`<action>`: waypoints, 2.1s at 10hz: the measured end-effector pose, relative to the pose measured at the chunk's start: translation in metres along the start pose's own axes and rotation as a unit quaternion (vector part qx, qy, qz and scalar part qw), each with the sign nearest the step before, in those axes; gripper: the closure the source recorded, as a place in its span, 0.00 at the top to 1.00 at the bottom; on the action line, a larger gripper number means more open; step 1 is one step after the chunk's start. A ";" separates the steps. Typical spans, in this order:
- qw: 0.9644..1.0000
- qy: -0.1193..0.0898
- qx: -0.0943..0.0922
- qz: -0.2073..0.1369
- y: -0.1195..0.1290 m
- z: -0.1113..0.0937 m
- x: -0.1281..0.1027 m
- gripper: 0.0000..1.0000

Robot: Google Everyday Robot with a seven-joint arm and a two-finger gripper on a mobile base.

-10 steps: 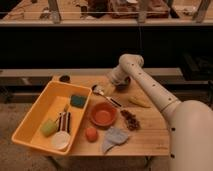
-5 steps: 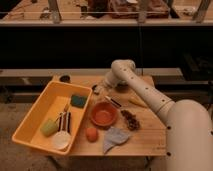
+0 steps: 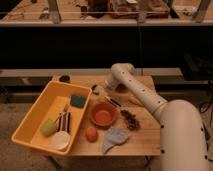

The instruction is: Place brush in table surface

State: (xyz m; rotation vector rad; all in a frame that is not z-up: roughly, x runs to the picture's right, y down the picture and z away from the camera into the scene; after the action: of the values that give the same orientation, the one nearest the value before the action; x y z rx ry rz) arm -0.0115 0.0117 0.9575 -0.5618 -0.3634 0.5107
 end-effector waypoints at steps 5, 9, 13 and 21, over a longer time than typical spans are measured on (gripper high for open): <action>0.999 -0.017 0.020 0.031 -0.007 0.026 0.010 0.80; 0.998 -0.030 0.024 0.041 -0.010 0.038 0.025 0.59; 0.998 -0.044 0.017 0.039 -0.009 0.037 0.025 0.21; 0.998 -0.043 0.014 0.036 -0.008 0.036 0.028 0.14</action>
State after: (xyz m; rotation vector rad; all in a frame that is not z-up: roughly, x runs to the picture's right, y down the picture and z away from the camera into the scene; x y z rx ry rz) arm -0.0026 0.0363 0.9956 -0.5283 -0.4175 0.6098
